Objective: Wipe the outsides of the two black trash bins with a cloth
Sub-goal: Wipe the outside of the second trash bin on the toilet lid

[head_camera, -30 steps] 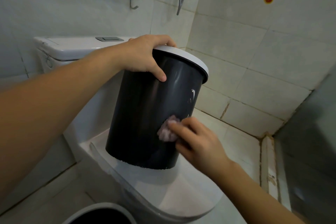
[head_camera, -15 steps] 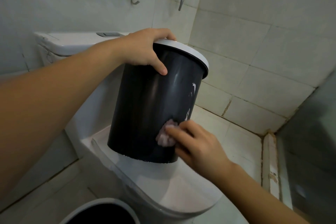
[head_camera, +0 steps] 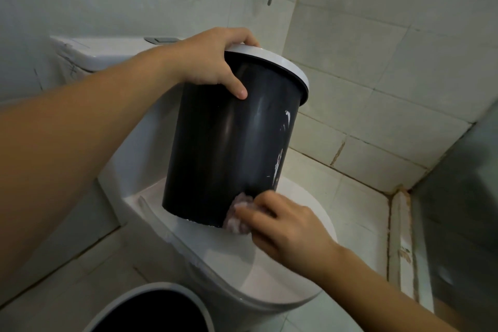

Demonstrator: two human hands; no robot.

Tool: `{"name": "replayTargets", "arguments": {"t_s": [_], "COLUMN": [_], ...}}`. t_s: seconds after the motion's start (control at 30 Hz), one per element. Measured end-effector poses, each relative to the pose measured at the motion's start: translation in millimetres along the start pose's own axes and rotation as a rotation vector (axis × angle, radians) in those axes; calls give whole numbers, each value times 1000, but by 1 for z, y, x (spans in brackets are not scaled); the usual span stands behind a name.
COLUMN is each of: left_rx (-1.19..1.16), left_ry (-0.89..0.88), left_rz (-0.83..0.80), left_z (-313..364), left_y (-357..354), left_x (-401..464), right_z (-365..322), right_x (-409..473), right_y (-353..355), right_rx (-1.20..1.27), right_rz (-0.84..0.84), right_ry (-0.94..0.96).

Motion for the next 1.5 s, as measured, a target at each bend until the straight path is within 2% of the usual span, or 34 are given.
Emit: {"name": "replayTargets", "arguments": {"t_s": [0.1, 0.17, 0.37, 0.63, 0.8, 0.97, 1.1, 1.23, 1.5], "left_rx": [-2, 0, -45, -102, -90, -19, 133, 221, 223], "left_ry": [-1, 1, 12, 17, 33, 49, 102, 82, 87], "left_rz": [7, 7, 29, 96, 92, 78, 93, 27, 123], "left_z": [-2, -2, -3, -9, -10, -5, 4, 20, 24], "left_y": [1, 1, 3, 6, 8, 8, 6, -7, -8], "left_x": [-2, -2, -2, -6, -8, -6, -5, -4, -3], "right_z": [31, 41, 11, 42, 48, 42, 36, 35, 38], "right_x": [5, 5, -1, -11, -15, -14, -13, -14, -16], "right_y": [24, 27, -1, 22, 19, 11, 12, 13, 16], "right_rx": [75, 100, 58, 116, 173, 264, 219, 232, 238], "right_rz": [167, 203, -1, 236, 227, 162, 197, 197, 243], "right_ry": [-209, -275, -35, -262, -347, -362, -352, -340, -308]}}
Point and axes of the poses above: each hand's wrist, its own x-axis towards the middle knuckle, its own y-axis out of the back of the hand, z = x × y, the point moved 9 cm from there along x, towards the middle knuckle, and after that the axes turned 11 degrees about -z, right-handed, at the moved point
